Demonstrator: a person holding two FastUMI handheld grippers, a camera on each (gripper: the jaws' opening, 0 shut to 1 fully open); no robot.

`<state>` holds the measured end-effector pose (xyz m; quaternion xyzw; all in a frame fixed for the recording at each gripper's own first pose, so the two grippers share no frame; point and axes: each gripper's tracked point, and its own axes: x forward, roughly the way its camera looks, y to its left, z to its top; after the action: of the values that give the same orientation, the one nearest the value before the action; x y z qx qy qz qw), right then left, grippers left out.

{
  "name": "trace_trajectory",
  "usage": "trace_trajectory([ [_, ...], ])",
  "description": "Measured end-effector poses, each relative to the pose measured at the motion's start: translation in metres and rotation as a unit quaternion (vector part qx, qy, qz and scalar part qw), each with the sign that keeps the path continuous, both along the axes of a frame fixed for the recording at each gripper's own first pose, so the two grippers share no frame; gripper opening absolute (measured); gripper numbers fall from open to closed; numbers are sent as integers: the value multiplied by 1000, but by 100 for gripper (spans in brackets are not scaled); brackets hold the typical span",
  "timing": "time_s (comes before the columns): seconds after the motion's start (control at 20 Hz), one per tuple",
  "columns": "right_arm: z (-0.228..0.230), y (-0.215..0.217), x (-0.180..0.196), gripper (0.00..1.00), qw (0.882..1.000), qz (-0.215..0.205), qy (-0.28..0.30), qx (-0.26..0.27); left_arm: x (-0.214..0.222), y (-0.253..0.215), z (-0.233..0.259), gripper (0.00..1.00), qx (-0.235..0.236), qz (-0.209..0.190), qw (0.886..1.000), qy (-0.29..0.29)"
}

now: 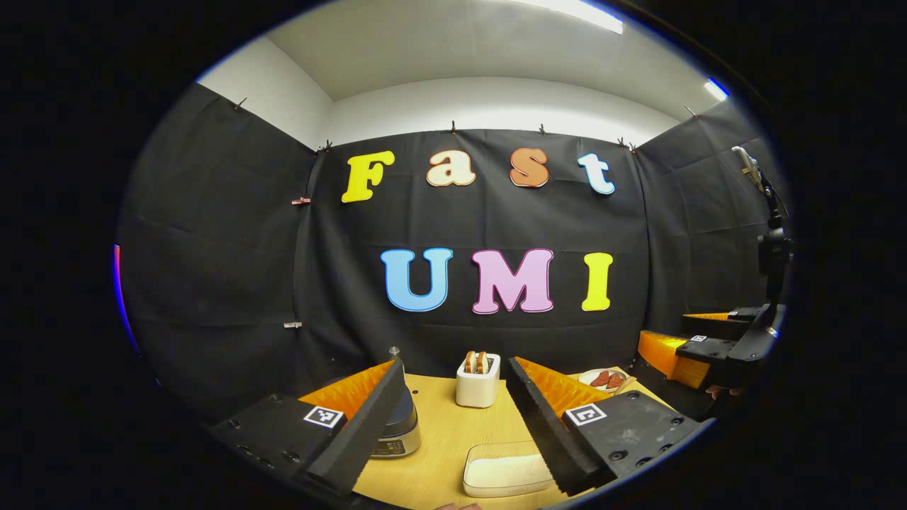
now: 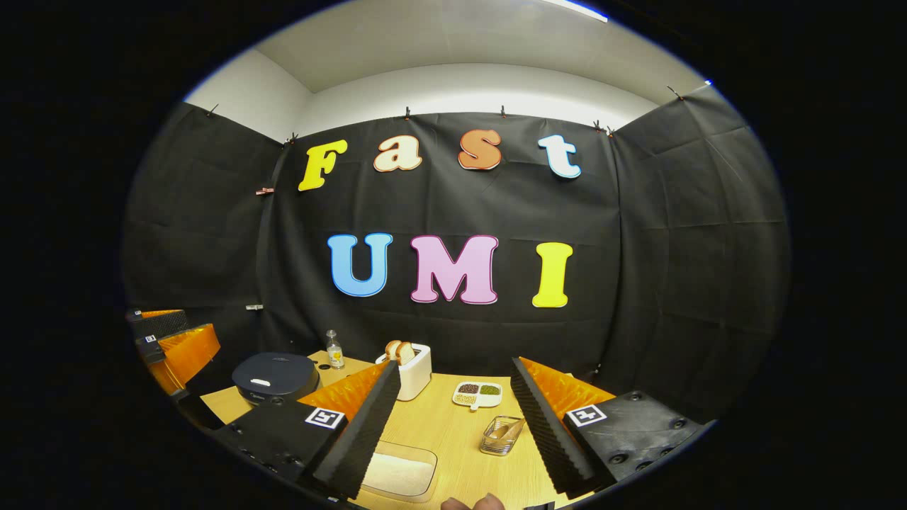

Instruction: Close the left gripper, press the button to open the rice cooker; take a wooden spoon from the chopstick holder with the right hand, scoop a spoonful of rice and pour it into the rice cooker, then put the wooden spoon back into the chopstick holder.

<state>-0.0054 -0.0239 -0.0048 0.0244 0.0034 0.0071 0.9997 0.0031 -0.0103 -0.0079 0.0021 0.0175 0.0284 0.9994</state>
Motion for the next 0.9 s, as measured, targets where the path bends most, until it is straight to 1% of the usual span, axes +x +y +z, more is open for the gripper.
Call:
trace_trajectory([
  [0.3,-8,1,11,97,999,39,3,13,10,-7,-11,98,17,32,999,22],
  [0.4,-10,6,17,98,998,56,1,21,12,-3,-13,98,21,45,998,29],
  [0.45,-8,6,22,98,998,58,-3,19,14,0,-12,97,21,51,998,31],
  [0.5,-13,4,27,98,998,55,5,19,14,3,-19,97,18,55,998,38],
  [0.6,-9,13,29,98,998,54,5,38,16,11,-17,96,16,54,998,34],
  [0.65,-10,18,31,98,998,52,6,36,18,20,-21,96,20,56,997,37],
  [0.7,-13,23,34,100,998,49,11,27,22,29,-27,96,19,57,997,41],
  [0.75,-15,28,35,97,999,46,14,21,25,37,-28,95,14,54,998,42],
  [0.9,-10,54,36,98,999,27,19,24,36,70,-40,94,5,47,998,52],
])
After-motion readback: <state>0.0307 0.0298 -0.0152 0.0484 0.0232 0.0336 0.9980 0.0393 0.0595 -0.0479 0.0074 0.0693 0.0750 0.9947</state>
